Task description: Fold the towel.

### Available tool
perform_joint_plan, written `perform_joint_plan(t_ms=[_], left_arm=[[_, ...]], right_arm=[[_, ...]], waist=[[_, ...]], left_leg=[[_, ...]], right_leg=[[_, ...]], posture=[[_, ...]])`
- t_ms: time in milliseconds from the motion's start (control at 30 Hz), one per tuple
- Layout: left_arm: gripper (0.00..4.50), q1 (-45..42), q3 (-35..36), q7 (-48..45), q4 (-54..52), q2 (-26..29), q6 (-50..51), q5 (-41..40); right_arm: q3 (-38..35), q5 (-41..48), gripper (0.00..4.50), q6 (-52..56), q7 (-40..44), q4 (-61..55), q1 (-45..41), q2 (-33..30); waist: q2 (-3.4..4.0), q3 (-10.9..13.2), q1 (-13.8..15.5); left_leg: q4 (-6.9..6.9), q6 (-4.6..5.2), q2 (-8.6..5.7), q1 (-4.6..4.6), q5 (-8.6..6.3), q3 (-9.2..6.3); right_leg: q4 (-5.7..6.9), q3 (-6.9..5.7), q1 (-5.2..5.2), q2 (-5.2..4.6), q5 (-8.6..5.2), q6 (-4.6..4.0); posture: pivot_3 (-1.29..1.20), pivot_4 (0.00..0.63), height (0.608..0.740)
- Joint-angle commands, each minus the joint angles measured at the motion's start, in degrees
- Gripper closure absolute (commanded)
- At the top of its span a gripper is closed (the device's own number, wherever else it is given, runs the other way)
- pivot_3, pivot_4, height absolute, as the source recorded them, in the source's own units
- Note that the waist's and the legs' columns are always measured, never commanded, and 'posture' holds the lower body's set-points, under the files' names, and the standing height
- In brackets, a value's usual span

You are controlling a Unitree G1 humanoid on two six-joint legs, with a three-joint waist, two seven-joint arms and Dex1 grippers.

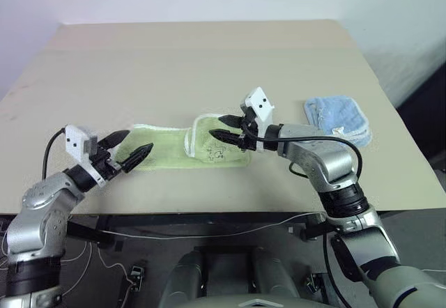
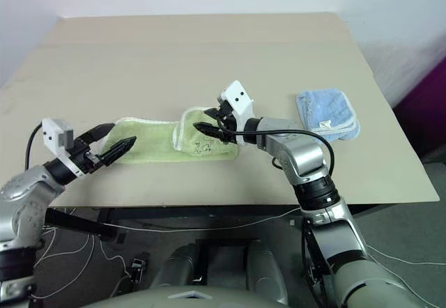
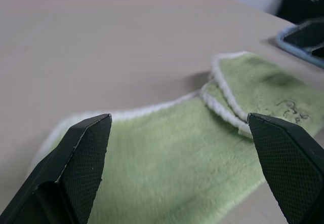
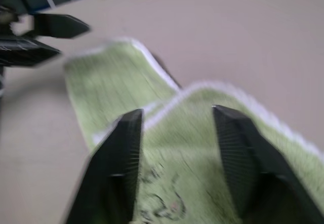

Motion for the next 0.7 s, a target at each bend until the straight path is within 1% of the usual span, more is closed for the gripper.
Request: perform_joint_plan(t_ms=[33,100,233,333,500,700], left_arm=[[0.0,3.03,3.42,6.22,-7.28,-3.01,4.85,-6.16],[0.0,5.18,4.63,9.84,-9.72,-5.54,6.86,-8.84],[0.0,9.84,6.69,17.23,-12.95,-10.03,9.72,-12.79],[0.0,11.53,7.71,22.27,-14.41,-12.58,10.82,-15.26],[0.0,12.88,8.02,31.45,-16.95,-17.36,12.5,-20.18],[0.0,12.21,9.29,42.26,-17.52,-22.99,11.73,-30.81]], right_arm=[[1.48,-3.83,3.69,-9.06,1.3,8.72,-1.74,3.15],[2.37,-6.26,4.44,-13.15,1.63,14.02,-2.17,4.39],[4.77,-10.38,4.47,-18.15,3.66,20.32,-1.48,5.23],[5.67,-12.61,4.47,-20.69,4.85,21.6,-0.61,5.2],[3.48,-10.99,4.47,-23.24,7.84,14.88,0.38,4.4],[-0.86,-7.53,4.47,-23.0,10.85,5.28,-0.27,1.27]], waist=[[0.0,0.0,0.05],[0.0,0.0,0.11],[-0.01,-0.01,0.2],[-0.07,-0.05,0.21],[-0.09,-0.06,0.28],[-0.08,-0.06,0.51]], left_leg=[[0.0,0.0,0.0,0.0,0.0,0.0],[0.02,0.0,0.0,0.0,0.0,0.01],[0.03,-0.01,-0.02,0.01,0.0,0.01],[0.03,-0.02,-0.01,0.06,0.0,-0.02],[0.04,-0.02,-0.02,0.11,-0.01,-0.02],[0.04,-0.03,-0.02,0.1,-0.01,-0.02]], right_leg=[[0.0,0.0,0.0,0.0,0.0,0.0],[0.0,0.0,0.0,-0.01,0.0,0.0],[-0.02,-0.01,0.04,-0.02,0.0,0.0],[-0.02,-0.02,0.09,0.01,0.0,0.0],[-0.04,-0.02,0.16,0.0,0.0,0.0],[-0.05,-0.02,0.16,-0.01,0.0,0.0]], posture=[[0.0,0.15,0.74],[0.0,0.15,0.74],[0.0,0.15,0.74],[0.0,0.15,0.74],[0.0,0.15,0.74],[0.0,0.15,0.74]])
